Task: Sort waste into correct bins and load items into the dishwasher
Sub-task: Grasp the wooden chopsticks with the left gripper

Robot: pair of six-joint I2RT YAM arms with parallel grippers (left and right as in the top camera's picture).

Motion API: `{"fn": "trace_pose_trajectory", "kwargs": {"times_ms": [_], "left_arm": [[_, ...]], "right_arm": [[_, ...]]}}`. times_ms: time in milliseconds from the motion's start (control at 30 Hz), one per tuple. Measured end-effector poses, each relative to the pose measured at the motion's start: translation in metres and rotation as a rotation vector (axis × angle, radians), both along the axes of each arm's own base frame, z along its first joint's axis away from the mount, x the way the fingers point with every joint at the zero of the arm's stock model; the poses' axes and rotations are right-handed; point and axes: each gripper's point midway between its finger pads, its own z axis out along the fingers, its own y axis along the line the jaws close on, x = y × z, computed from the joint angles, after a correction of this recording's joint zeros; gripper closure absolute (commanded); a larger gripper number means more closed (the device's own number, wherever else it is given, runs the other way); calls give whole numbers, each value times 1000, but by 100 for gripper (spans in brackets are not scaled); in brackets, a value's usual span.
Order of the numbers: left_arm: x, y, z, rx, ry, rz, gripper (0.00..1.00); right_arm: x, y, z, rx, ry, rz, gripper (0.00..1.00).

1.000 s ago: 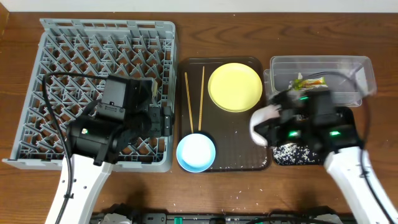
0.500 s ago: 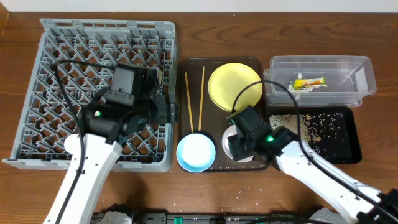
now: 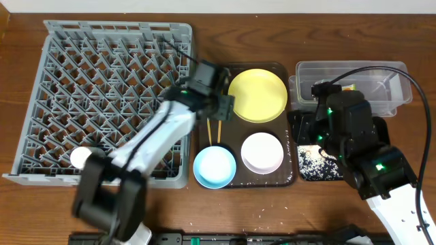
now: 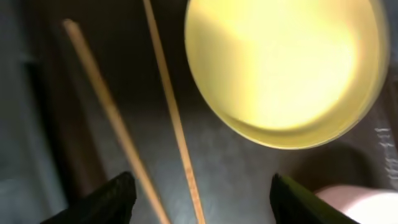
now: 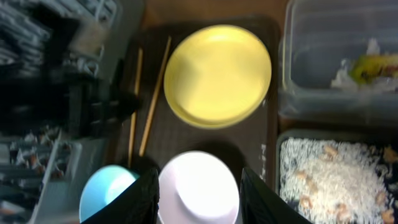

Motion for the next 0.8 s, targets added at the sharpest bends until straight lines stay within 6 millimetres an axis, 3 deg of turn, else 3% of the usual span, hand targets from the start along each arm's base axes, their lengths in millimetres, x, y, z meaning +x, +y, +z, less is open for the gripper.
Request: {"fn": "trace_pose_trajectory", "kwargs": {"times_ms": [100, 333, 533, 800], "left_arm": [[6, -1, -31, 41, 22, -1, 37], [10, 1, -69, 89, 55, -9, 63], [17, 1, -72, 100, 41, -1, 92], [10, 5, -67, 91, 70, 45, 92]], "right_arm": [[-3, -1, -8, -12, 37, 2, 60], [-2, 0, -17, -24, 68, 3, 60], [-2, 1, -17, -22, 69, 4, 61], [-3, 3, -17, -9, 75, 17, 62]]}}
